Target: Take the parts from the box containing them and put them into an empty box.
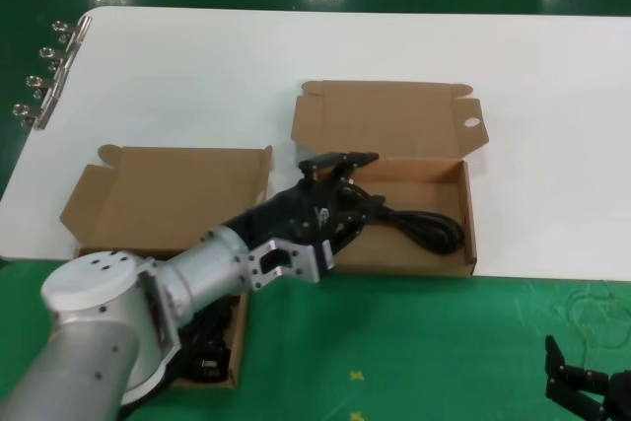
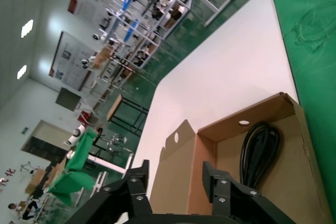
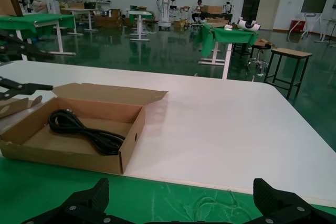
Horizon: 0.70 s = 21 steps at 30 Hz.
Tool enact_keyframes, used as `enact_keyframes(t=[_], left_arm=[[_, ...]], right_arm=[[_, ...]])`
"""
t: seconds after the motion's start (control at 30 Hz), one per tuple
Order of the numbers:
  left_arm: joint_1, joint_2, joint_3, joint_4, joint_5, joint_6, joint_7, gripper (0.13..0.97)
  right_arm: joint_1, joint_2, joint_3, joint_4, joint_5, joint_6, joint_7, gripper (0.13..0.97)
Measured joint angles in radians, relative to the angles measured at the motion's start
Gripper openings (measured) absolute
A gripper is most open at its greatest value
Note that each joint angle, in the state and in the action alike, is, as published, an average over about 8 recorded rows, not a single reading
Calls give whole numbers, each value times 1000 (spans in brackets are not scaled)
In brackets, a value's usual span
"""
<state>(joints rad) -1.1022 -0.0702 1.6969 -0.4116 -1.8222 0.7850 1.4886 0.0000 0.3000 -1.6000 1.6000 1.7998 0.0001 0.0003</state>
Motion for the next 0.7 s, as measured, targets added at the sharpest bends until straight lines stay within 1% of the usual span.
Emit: enact_keyframes(t=[0.07,0.17,0.33,0.37,0.5,0.63,0.7], left_arm=[[10,-7,-9,-5,-14,16,8,335],[25,-16,-16,-19,-29,32,11,402],[36,-21,-17,-30,-36,35,5,512],[40,-22,-17,-34,-36,32,1,512],[66,-27,-19,-62,-35,12,-35,618],[110,-36,-23,-110,-32,-21,-96,725],[137,-41,-25,-138,-31,-41,-133,725]], right_arm=[[0,0,0,0,0,0,0,966],[0,0,0,0,0,0,0,966],[0,0,0,0,0,0,0,966],[0,0,0,0,0,0,0,966],[0,0,0,0,0,0,0,966],[0,0,0,0,0,0,0,966],[0,0,0,0,0,0,0,966]])
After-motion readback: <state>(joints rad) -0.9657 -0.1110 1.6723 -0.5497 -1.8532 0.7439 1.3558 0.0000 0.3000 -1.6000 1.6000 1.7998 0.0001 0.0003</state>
